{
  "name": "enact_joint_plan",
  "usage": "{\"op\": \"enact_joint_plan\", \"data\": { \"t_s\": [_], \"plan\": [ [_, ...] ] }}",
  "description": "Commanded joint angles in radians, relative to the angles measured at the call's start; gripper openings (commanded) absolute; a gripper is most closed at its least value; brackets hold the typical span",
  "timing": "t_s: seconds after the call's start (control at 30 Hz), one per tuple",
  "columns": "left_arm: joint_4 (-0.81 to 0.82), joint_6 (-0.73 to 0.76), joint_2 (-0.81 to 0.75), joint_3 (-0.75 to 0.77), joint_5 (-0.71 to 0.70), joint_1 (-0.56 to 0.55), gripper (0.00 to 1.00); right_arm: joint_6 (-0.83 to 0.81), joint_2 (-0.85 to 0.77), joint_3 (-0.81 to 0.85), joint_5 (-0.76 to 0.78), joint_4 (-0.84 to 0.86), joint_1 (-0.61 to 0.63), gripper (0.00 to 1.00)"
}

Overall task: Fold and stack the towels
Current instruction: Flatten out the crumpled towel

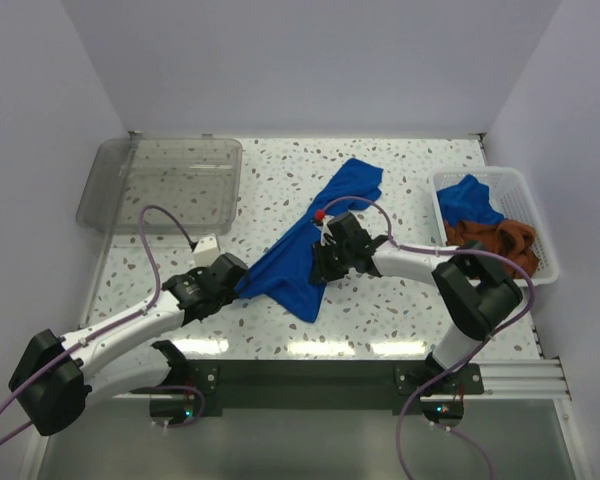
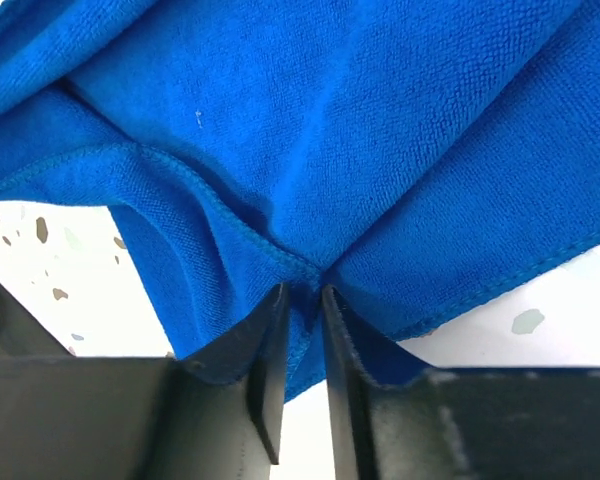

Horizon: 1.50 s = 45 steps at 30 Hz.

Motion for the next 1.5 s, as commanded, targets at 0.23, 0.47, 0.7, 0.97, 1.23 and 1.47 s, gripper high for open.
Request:
{"op": "enact_joint_plan", "data": {
  "t_s": [0.23, 0.47, 0.7, 0.97, 1.23, 1.47],
  "plan": [
    [-0.038, 0.011, -0.001, 0.087, -0.067, 0.005, 0.00, -0.092, -0.100, 0.048, 0.059, -0.125, 0.007, 0.00],
    [-0.086, 0.073, 0.060, 0.312, -0.131, 0.040, 0.00, -0.216, -0.272, 0.202, 0.251, -0.335, 0.004, 0.00],
    [-0.020, 0.240, 0.172, 0.648, -0.142, 0.146, 0.00, -0.350, -0.410, 0.416, 0.571, -0.400, -0.007, 0.00],
    [0.115, 0.398, 0.217, 1.101, -0.009, 0.162, 0.00, -0.574, -0.513, 0.768, 0.655, -0.434, -0.010, 0.00],
    [0.319, 0.442, 0.042, 1.155, 0.302, 0.160, 0.00, -0.692, -0.703, 0.929, 0.415, -0.478, -0.010, 0.00],
    [0.311, 0.464, 0.027, 1.337, 0.412, 0.162, 0.00, -0.703, -0.753, 1.065, 0.294, -0.477, -0.010, 0.00]
  ]
}}
